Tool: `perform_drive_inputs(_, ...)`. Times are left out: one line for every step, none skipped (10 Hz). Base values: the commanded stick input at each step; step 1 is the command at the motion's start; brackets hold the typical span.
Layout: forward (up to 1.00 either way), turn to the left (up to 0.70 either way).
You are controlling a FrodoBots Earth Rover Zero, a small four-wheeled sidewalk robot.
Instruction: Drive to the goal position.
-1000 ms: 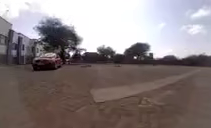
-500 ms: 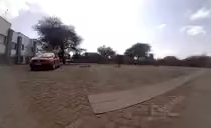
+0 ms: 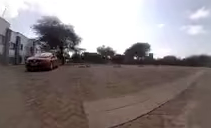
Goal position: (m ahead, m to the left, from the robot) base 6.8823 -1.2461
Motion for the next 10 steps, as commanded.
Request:
perform_drive_inputs(0.70,0.00)
perform_drive_inputs(0.70,0.00)
perform_drive_inputs(0.70,0.00)
perform_drive_inputs(0.70,0.00)
perform_drive_inputs(0.70,0.00)
perform_drive_inputs(0.70,0.00)
perform_drive_inputs(0.70,0.00)
perform_drive_inputs(0.70,0.00)
perform_drive_inputs(0.70,0.00)
perform_drive_inputs(0.70,0.00)
